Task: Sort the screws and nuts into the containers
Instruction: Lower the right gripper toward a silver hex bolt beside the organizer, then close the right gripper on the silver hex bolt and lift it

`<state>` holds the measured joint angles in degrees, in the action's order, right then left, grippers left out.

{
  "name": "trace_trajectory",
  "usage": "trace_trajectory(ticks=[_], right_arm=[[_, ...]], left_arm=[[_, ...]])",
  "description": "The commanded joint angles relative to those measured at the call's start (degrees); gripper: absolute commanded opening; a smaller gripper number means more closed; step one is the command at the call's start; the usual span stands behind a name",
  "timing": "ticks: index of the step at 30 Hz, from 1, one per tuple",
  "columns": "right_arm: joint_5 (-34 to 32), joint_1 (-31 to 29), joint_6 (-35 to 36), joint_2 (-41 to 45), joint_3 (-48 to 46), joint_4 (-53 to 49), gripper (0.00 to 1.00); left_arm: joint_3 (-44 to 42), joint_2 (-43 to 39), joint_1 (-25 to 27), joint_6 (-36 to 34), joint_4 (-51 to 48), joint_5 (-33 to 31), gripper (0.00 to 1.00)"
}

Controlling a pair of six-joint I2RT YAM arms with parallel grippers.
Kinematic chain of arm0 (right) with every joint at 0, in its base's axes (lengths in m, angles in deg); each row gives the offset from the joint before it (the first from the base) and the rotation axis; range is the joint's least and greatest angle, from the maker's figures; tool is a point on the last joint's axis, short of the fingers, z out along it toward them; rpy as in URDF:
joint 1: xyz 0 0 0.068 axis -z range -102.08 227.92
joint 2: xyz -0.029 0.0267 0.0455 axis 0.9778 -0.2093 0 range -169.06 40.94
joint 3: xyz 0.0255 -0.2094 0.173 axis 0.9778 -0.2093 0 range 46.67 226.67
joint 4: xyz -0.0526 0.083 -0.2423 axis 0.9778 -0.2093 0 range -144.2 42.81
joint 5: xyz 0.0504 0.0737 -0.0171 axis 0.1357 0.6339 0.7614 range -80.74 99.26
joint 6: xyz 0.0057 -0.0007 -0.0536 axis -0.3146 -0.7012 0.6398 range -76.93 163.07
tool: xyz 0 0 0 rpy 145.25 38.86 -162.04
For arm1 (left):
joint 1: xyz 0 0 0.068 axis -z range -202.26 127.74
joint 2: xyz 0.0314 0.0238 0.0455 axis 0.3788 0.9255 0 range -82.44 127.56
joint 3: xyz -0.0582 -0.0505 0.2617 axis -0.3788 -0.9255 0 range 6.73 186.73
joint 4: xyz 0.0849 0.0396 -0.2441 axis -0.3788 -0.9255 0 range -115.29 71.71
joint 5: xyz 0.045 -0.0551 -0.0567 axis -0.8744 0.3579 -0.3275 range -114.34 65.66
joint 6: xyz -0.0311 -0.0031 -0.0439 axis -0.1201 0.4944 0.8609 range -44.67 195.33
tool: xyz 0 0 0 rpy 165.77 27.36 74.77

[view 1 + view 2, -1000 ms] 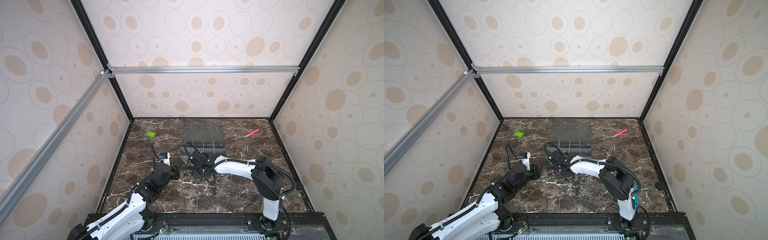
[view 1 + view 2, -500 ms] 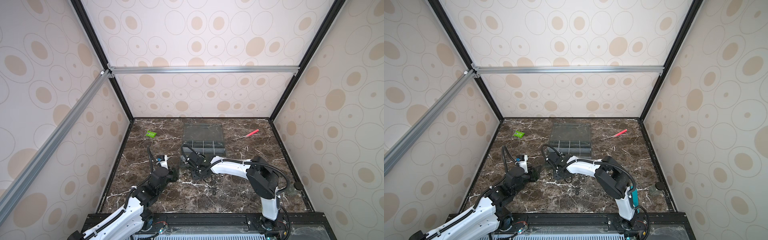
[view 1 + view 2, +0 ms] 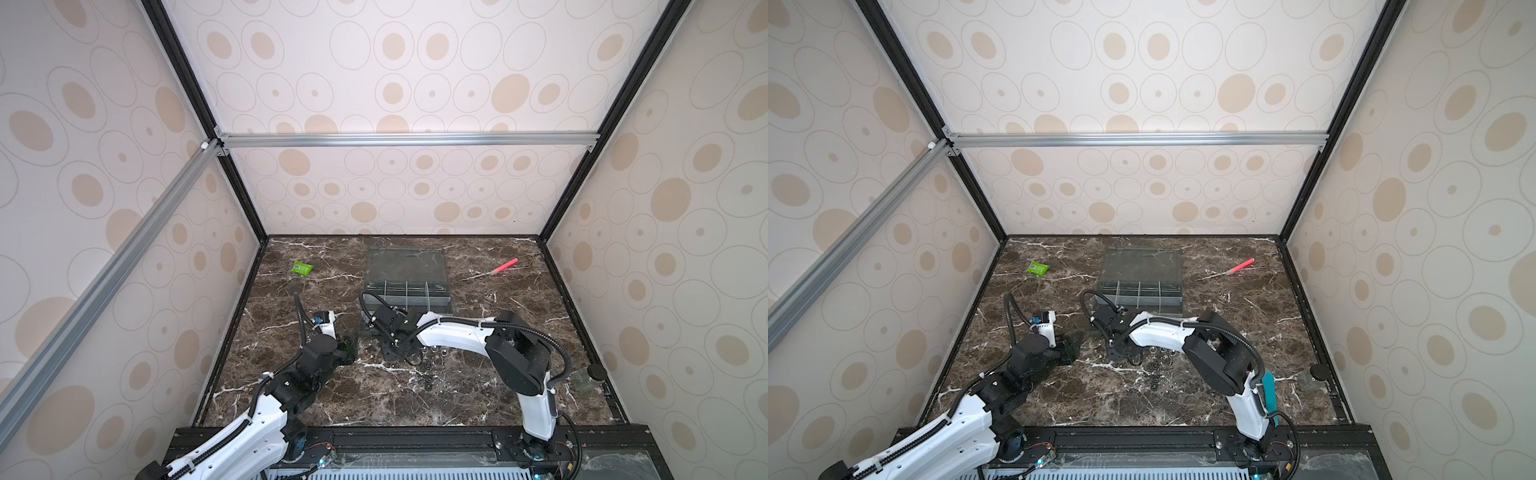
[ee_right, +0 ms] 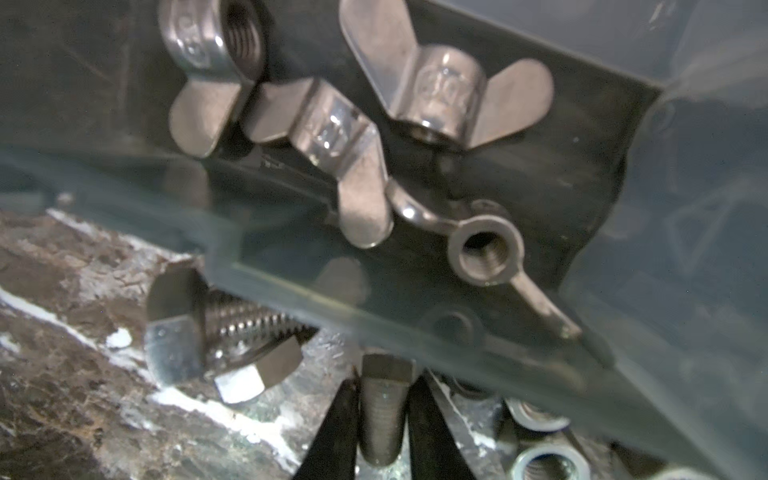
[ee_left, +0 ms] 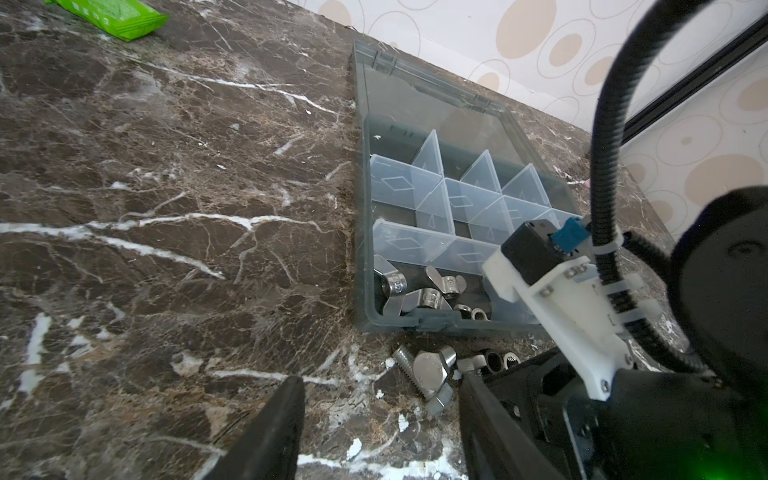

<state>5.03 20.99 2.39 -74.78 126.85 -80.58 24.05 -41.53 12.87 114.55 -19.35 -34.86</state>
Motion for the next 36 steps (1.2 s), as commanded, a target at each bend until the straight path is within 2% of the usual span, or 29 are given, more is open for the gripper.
trace_trajectory(ticks=[1,19,36], right_arm=[[0.3,-0.4,-0.1,-1.1,0.6,-1.3,0.19],[0.7,-1.0,-1.1,3.0,-3.7,0.8,0.15],[-1.2,-1.0,-0.5,7.6,-2.7,0.6,0.15]], left_arm=[[0.2,-0.7,-0.4,0.6,0.2,-0.4,0.60],[-0.1,-0.5,-0.4,0.9,1.0,-0.5,0.60],[-0.6,0.0,-0.4,1.4,1.3,-0.6,0.60]])
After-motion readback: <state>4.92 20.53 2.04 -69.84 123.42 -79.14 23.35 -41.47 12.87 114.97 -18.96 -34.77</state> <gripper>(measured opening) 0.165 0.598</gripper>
